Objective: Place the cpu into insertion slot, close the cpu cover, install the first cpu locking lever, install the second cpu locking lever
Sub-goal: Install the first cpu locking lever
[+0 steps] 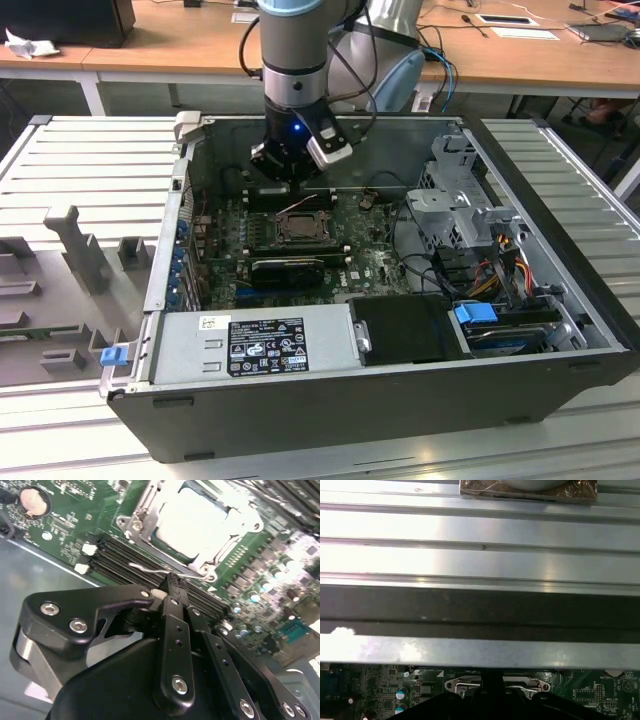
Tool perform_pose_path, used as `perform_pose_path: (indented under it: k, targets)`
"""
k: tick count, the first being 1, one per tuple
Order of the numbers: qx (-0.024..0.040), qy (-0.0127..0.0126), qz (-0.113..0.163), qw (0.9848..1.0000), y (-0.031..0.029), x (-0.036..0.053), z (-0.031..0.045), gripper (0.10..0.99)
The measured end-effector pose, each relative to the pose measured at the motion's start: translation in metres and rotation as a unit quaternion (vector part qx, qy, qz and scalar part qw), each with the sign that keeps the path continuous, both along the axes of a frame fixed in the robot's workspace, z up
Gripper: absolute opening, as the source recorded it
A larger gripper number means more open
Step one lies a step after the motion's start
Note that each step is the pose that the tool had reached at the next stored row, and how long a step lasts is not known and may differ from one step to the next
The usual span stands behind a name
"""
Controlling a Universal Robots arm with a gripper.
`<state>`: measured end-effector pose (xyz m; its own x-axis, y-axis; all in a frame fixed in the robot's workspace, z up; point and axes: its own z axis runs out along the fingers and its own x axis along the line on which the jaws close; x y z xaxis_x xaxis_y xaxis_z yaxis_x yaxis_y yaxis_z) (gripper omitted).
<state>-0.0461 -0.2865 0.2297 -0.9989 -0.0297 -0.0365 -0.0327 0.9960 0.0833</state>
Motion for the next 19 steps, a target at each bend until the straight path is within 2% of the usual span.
perform_pose_path:
  k: [5, 9, 14, 19]
  targets:
    - [0.0001, 0.0000, 0.000, 1.0000, 0.0057, 0.0089, -0.0065, 0.106]
    - [-0.0002, 0.0001, 0.000, 1.0000, 0.0056, 0.0112, -0.0080, 0.106]
    - [0.0000, 0.0000, 0.001, 1.0000, 0.0028, 0.0123, -0.0086, 0.106]
    - [-0.0001, 0.0001, 0.003, 1.0000, 0.0028, 0.0198, -0.0121, 0.106]
